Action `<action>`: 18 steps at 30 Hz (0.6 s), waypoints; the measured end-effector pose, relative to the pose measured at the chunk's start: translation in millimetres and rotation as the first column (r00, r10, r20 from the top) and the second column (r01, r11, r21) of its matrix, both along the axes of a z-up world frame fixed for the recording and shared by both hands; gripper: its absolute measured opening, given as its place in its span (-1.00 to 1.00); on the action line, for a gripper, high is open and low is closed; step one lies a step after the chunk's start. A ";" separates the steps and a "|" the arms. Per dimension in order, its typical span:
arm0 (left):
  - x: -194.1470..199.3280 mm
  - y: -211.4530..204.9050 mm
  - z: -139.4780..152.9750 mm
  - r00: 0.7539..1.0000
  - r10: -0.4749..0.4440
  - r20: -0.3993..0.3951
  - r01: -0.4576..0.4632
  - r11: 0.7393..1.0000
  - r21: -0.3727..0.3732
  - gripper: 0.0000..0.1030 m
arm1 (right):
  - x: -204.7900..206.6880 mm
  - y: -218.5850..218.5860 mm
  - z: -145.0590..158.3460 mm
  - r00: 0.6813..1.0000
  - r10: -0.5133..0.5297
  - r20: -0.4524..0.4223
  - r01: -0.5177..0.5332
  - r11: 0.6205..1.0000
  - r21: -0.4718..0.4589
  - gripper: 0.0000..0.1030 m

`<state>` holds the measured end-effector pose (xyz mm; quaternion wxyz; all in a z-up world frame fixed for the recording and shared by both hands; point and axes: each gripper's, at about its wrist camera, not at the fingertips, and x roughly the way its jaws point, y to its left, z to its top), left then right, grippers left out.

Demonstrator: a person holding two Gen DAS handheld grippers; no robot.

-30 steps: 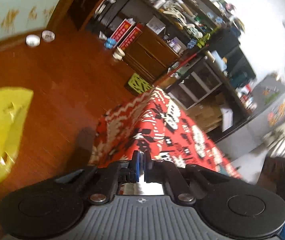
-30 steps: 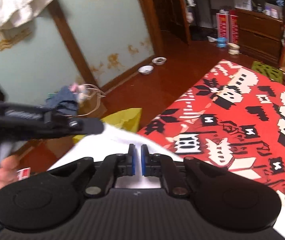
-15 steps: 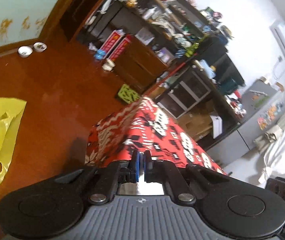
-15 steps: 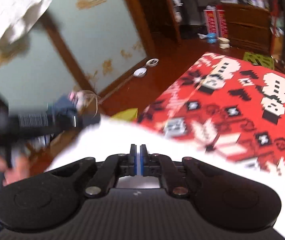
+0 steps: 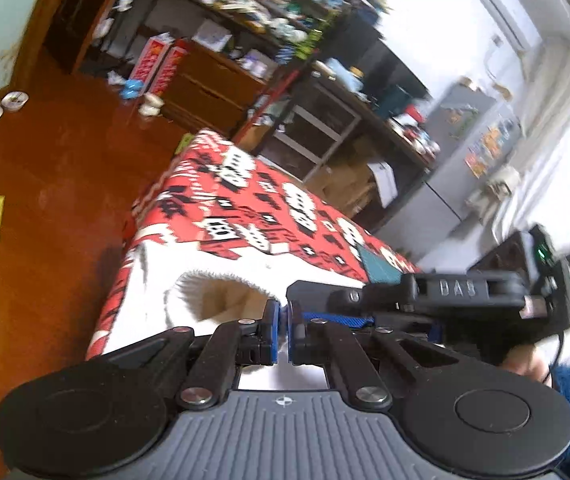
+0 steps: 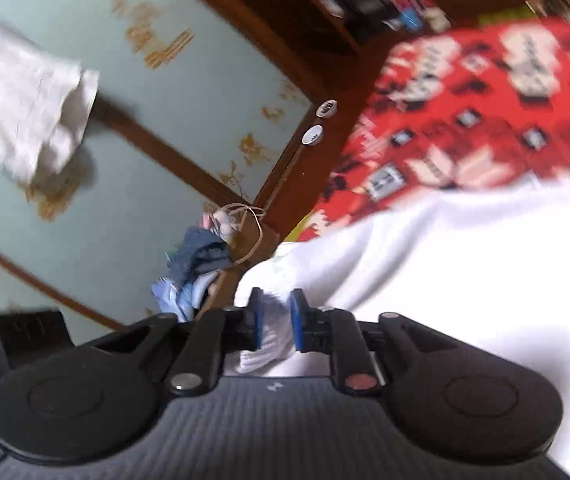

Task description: Fold clothes

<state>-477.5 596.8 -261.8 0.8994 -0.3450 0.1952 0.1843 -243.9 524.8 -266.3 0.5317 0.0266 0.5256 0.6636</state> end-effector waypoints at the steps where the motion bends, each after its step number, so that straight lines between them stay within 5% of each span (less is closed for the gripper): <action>1: 3.8 -4.1 0.8 1.000 -0.023 -0.011 0.024 1.000 0.016 -0.93 | 4.4 -2.7 -2.8 0.999 -0.015 -0.028 0.015 1.000 -0.005 -0.39; 3: 9.2 -11.6 0.1 0.997 -0.071 -0.031 0.072 0.997 0.041 -0.93 | 10.8 -3.7 -7.5 0.997 -0.023 -0.073 0.022 1.000 -0.009 -0.08; 6: 14.1 -20.2 0.2 0.992 -0.118 -0.042 0.120 0.991 0.058 -0.92 | 6.7 1.8 -9.0 0.999 -0.006 -0.049 0.005 1.000 -0.025 -0.09; 7: 13.9 -20.9 0.8 0.991 -0.127 -0.042 0.129 0.990 0.062 -0.90 | 3.1 3.9 -9.5 1.000 -0.002 -0.018 0.002 0.999 -0.033 -0.17; 8: 12.3 -20.2 1.7 0.991 -0.130 -0.034 0.132 0.989 0.061 -0.86 | 0.1 4.9 -10.5 1.000 0.001 0.009 -0.001 0.999 -0.042 -0.49; 13: -19.7 16.9 12.6 0.997 0.005 0.081 -0.004 1.000 -0.003 -0.46 | 3.5 -0.5 -14.2 0.999 -0.034 0.009 0.034 0.999 -0.037 -0.54; 18: -3.6 79.2 -7.4 0.989 0.139 -0.060 -0.144 0.984 -0.109 -0.42 | 6.4 3.0 -12.4 0.999 -0.035 -0.002 0.034 0.999 -0.026 -0.54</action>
